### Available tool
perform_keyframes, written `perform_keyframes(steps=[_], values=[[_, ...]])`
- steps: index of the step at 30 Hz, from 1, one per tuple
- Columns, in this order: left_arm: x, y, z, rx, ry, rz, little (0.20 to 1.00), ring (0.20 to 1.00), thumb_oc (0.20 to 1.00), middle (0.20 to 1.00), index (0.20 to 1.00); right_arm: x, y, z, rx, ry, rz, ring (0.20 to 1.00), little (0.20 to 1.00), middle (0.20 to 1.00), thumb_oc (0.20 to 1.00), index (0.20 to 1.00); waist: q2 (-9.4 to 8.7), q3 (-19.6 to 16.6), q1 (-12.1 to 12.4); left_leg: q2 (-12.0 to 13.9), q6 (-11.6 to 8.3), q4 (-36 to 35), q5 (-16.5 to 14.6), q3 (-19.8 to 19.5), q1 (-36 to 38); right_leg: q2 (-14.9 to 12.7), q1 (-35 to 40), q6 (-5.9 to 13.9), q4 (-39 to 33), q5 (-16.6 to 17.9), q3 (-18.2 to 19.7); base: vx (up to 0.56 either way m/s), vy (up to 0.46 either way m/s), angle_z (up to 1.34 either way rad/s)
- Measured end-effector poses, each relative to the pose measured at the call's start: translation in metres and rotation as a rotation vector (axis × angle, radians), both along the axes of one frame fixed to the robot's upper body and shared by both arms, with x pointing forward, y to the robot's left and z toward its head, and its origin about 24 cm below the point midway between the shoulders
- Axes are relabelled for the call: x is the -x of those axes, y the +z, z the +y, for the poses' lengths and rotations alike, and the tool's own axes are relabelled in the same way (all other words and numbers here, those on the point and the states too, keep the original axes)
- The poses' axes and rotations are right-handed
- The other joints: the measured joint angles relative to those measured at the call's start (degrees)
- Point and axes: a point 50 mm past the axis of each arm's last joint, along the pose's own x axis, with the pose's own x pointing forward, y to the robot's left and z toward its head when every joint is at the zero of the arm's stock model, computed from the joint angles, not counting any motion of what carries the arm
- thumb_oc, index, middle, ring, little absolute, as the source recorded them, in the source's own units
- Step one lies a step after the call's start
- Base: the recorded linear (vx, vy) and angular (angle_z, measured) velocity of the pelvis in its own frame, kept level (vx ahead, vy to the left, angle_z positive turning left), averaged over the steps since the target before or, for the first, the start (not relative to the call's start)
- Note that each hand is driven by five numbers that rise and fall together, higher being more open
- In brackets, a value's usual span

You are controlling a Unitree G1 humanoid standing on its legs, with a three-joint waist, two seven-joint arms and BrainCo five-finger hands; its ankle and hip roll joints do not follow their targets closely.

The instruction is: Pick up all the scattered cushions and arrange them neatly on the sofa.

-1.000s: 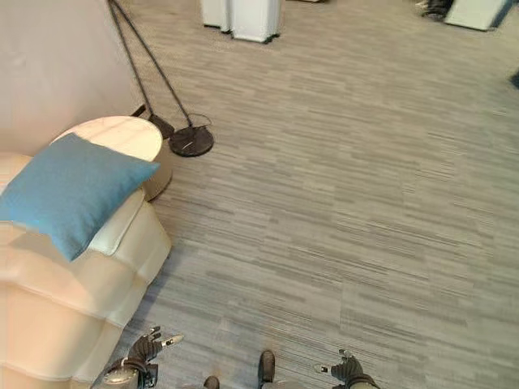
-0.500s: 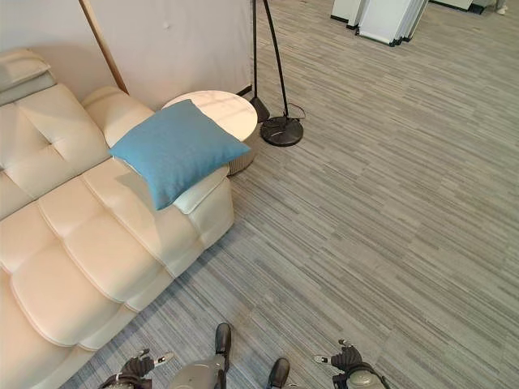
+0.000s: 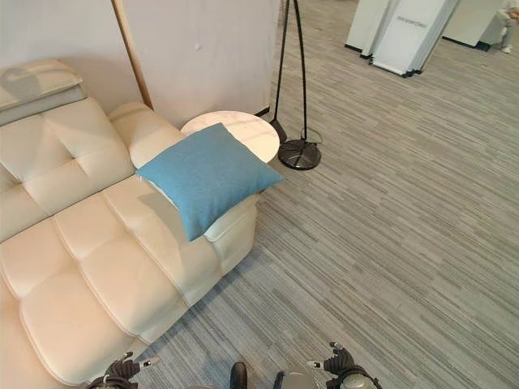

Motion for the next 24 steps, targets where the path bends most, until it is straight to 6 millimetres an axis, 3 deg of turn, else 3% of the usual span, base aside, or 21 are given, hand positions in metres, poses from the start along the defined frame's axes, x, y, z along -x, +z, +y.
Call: perform_keyframes(steps=[1,3,5,7,10,11,12,13,14,15,16,17,18,20,21,23,24], values=[[-0.001,0.000,0.000,0.001,-0.002,-0.004,1.000,1.000,1.000,1.000,1.000,0.001,0.000,-0.001,0.002,-0.001,0.001,1.000,1.000,1.000,1.000,1.000,0.09,0.2,0.0,0.1,-0.02,-0.7,0.0,-0.2,0.8,0.8,0.5,-0.34,-2.3,2.1,0.5,0.28,-0.120,0.11],[-0.003,0.001,0.001,-0.002,0.005,-0.010,1.000,1.000,1.000,1.000,1.000,0.000,0.000,-0.001,0.002,-0.003,-0.001,1.000,1.000,1.000,1.000,1.000,0.80,0.3,-0.1,-0.1,-0.65,-1.0,-0.5,-2.0,1.1,3.2,1.6,1.40,-12.8,8.5,4.5,0.37,-0.163,0.26],[-0.008,0.003,0.001,-0.002,0.001,-0.024,1.000,1.000,1.000,1.000,1.000,0.003,-0.001,-0.002,0.005,-0.008,0.012,1.000,1.000,1.000,1.000,1.000,0.91,0.4,-0.9,-0.6,-0.70,-1.0,-0.6,-4.3,1.4,3.8,2.4,1.17,-17.2,12.1,7.0,0.48,-0.248,0.60],[-0.008,0.003,0.000,0.002,0.001,-0.024,1.000,1.000,1.000,1.000,1.000,0.005,-0.002,-0.002,0.006,-0.011,0.031,1.000,1.000,1.000,1.000,1.000,0.63,0.4,-1.0,-0.8,-2.32,-1.0,-2.1,-5.4,3.5,4.0,3.8,-1.06,-18.1,14.5,5.4,0.44,-0.254,0.44],[0.009,-0.003,-0.001,0.007,0.014,0.013,1.000,1.000,1.000,1.000,1.000,0.004,-0.002,-0.003,0.009,-0.008,0.031,1.000,1.000,1.000,1.000,1.000,0.18,-0.9,-0.8,-1.1,-2.91,-1.0,-3.5,-7.3,6.3,4.6,7.3,-1.90,-18.4,17.0,4.2,0.29,-0.249,0.28],[0.012,-0.004,-0.003,0.017,0.019,0.019,1.000,1.000,1.000,1.000,1.000,0.004,-0.002,-0.004,0.011,-0.008,0.031,1.000,1.000,1.000,1.000,1.000,0.31,-0.9,-1.0,-0.6,-4.83,0.3,-4.7,-8.6,6.7,5.3,8.4,-3.81,-18.0,16.3,3.3,0.30,-0.332,0.65],[0.014,-0.005,-0.003,0.018,0.022,0.021,1.000,1.000,1.000,1.000,1.000,0.004,-0.003,-0.002,0.006,-0.004,0.036,1.000,1.000,1.000,1.000,1.000,-1.25,-0.8,-0.9,-1.7,-5.66,5.9,-4.9,-7.2,4.6,4.4,9.3,-5.48,-18.6,16.3,2.5,0.18,-0.226,0.61],[0.016,-0.006,-0.004,0.022,0.027,0.028,1.000,1.000,1.000,1.000,1.000,0.002,-0.003,-0.003,0.007,-0.003,0.035,1.000,1.000,1.000,1.000,1.000,-1.67,-0.6,0.2,-2.2,-5.53,9.8,-5.0,-6.3,3.3,4.1,10.2,-6.45,-18.5,16.2,2.4,0.23,-0.297,0.49],[0.015,-0.007,-0.006,0.033,0.030,0.026,1.000,1.000,1.000,1.000,1.000,0.003,-0.002,-0.005,0.012,-0.004,0.036,1.000,1.000,1.000,1.000,1.000,-3.55,0.2,0.5,-3.7,-5.96,23.9,-5.0,-3.9,-3.3,1.8,11.3,-8.95,-18.7,16.1,2.1,0.11,-0.138,0.34],[0.017,-0.008,-0.008,0.046,0.040,0.028,1.000,1.000,1.000,1.000,1.000,0.002,-0.001,-0.007,0.016,-0.002,0.032,1.000,1.000,1.000,1.000,1.000,-3.68,0.5,1.1,-3.6,-6.46,29.3,-4.9,-3.0,-6.1,1.7,12.3,-9.87,-18.6,15.4,2.0,0.19,-0.199,0.42],[0.019,-0.009,-0.010,0.066,0.058,0.030,1.000,1.000,1.000,1.000,1.000,-0.002,0.001,-0.010,0.024,0.004,0.024,1.000,1.000,1.000,1.000,1.000,-2.79,0.9,2.4,-0.3,-6.36,38.9,-6.7,-0.7,-11.0,2.6,13.8,-11.16,-18.4,14.3,0.3,0.14,-0.086,0.34],[0.019,-0.009,-0.009,0.065,0.059,0.030,1.000,1.000,1.000,1.000,1.000,-0.005,0.002,-0.010,0.024,0.005,0.020,1.000,1.000,1.000,1.000,1.000,-2.82,1.2,2.6,1.6,-6.47,39.2,-7.0,-0.8,-12.1,3.1,14.5,-11.43,-18.4,13.3,-0.2,0.22,-0.109,0.42],[0.018,-0.009,-0.010,0.066,0.055,0.028,1.000,1.000,1.000,1.000,1.000,-0.004,0.002,-0.011,0.025,0.006,0.023,1.000,1.000,1.000,1.000,1.000,-2.61,1.4,2.5,3.0,-6.64,39.0,-7.1,-0.7,-13.0,3.4,14.7,-11.83,-18.5,12.8,-0.8,0.25,-0.064,0.41],[0.016,-0.009,-0.012,0.074,0.051,0.024,1.000,1.000,1.000,1.000,1.000,-0.018,0.007,-0.010,0.028,0.016,-0.012,1.000,1.000,1.000,1.000,1.000,-2.76,2.5,2.9,4.6,-7.11,30.6,-7.4,-0.2,-14.6,3.0,15.2,-10.95,-18.7,11.2,-2.1,0.33,-0.028,0.40],[0.015,-0.009,-0.014,0.080,0.048,0.022,1.000,1.000,1.000,1.000,1.000,-0.025,0.011,-0.010,0.032,0.025,-0.032,1.000,1.000,1.000,1.000,1.000,-2.46,3.1,2.3,4.6,-7.31,18.0,-6.4,0.6,-14.1,2.7,15.4,-10.74,-18.8,10.9,-3.6,0.27,0.008,0.45],[0.010,-0.008,-0.015,0.079,0.037,0.012,1.000,1.000,1.000,1.000,1.000,-0.028,0.013,-0.013,0.040,0.027,-0.040,1.000,1.000,1.000,1.000,1.000,-1.10,3.8,1.5,4.6,-7.40,5.1,-2.4,0.7,-13.1,3.1,16.1,-8.61,-18.8,10.2,-5.3,0.29,0.035,0.54],[0.006,-0.007,-0.015,0.080,0.035,0.007,1.000,1.000,1.000,1.000,1.000,-0.028,0.012,-0.014,0.043,0.026,-0.035,1.000,1.000,1.000,1.000,1.000,-0.32,4.2,1.6,4.6,-9.10,0.7,0.6,2.3,-12.8,3.5,17.0,-8.40,-18.8,9.0,-6.4,0.33,0.042,0.52]])
